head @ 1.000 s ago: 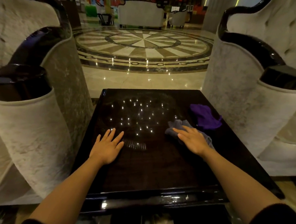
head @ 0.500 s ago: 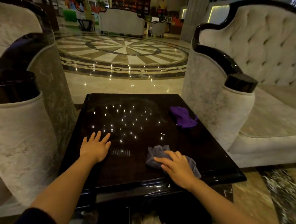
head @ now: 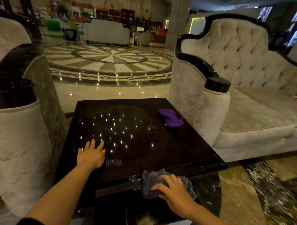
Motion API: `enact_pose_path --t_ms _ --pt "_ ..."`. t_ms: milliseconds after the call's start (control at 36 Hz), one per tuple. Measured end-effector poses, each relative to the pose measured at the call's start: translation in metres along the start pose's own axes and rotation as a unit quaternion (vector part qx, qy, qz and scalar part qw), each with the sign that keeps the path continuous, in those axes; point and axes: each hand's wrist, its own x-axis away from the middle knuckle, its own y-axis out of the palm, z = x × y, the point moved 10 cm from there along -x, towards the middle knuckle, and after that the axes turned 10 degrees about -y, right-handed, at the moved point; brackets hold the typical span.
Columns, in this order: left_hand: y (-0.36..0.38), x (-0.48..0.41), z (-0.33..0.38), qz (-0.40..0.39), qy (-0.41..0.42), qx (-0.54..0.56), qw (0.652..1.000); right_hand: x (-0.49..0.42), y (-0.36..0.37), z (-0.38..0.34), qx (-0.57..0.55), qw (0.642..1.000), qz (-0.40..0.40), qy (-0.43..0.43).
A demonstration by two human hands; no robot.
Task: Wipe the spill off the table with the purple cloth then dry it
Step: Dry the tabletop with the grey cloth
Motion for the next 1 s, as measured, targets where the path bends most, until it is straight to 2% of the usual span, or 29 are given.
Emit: enact_pose_path --t_ms 56,167,417,722,1000 --pt "-0.001 0.004 0.003 -0.001 0.005 0.000 1.000 0.007 0.003 -0.001 -0.001 1.000 0.006 -0.012" --pt "-0.004 0.009 0.014 0.002 0.021 0.009 1.000 0.015 -0.030 0.004 0.002 0.998 0.067 0.005" --pt "-0.004 0.003 0.038 0.023 0.045 0.016 0.999 0.008 -0.121 0.062 0.056 0.967 0.204 0.144" --pt "-0.008 -0.018 0.067 0.036 0.097 0.006 0.995 -0.036 -0.129 0.160 0.067 0.945 0.160 0.279" --pt "0.002 -0.039 0.076 0.030 0.084 -0.006 0.996 -0.066 -0.089 0.217 0.031 0.954 0.049 0.296"
